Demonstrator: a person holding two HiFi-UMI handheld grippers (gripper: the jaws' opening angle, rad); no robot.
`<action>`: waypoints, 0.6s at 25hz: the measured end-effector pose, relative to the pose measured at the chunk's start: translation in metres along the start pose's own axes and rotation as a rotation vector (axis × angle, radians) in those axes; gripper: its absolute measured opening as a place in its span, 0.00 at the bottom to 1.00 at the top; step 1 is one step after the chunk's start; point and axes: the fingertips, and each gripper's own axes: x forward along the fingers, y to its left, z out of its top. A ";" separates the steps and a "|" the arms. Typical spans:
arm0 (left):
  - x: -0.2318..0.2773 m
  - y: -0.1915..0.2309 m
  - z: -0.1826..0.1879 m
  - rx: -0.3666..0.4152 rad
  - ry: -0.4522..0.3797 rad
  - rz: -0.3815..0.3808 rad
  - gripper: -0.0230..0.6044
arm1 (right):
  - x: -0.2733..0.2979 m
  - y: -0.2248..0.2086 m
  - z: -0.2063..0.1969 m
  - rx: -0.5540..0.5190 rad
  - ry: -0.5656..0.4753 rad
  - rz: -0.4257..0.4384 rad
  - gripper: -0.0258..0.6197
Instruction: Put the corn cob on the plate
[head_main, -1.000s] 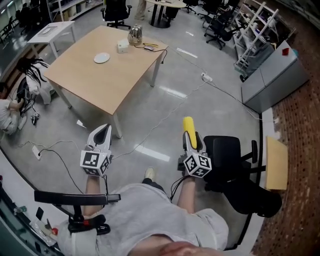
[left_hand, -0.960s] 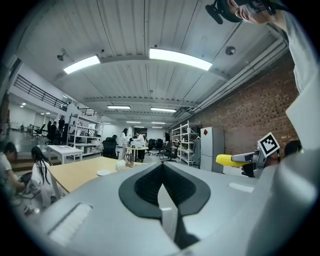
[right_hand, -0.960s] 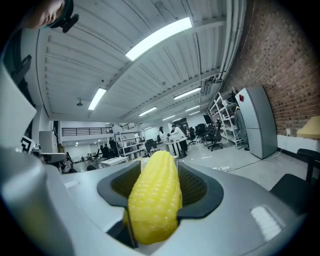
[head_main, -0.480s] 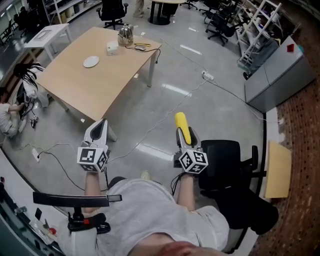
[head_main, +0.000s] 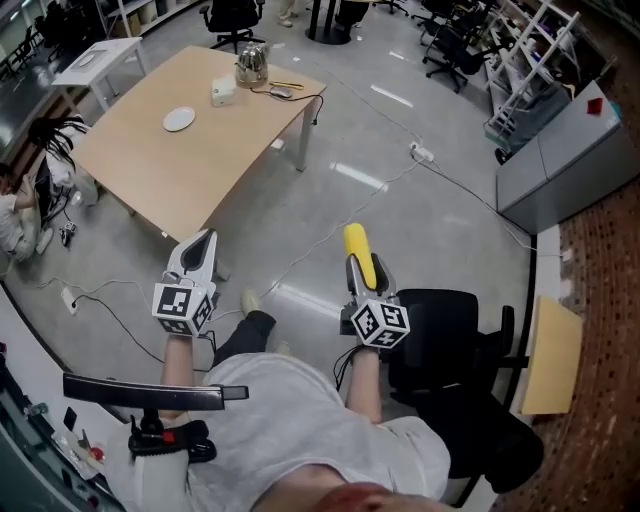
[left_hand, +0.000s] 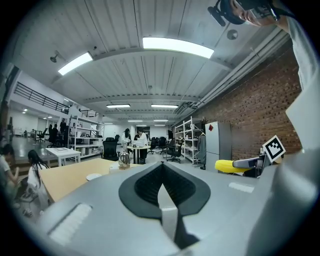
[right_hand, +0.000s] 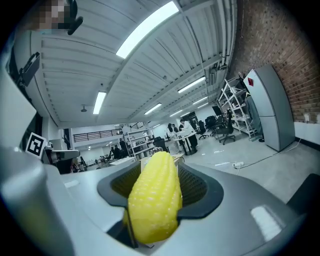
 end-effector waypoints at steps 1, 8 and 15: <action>0.006 0.002 -0.001 0.000 0.003 -0.001 0.07 | 0.005 -0.001 0.000 0.002 0.001 0.002 0.41; 0.062 0.029 0.002 -0.004 -0.008 -0.013 0.07 | 0.059 -0.006 0.012 -0.010 0.001 0.009 0.41; 0.118 0.077 0.008 -0.024 -0.021 -0.001 0.07 | 0.131 0.002 0.033 -0.033 0.026 0.031 0.41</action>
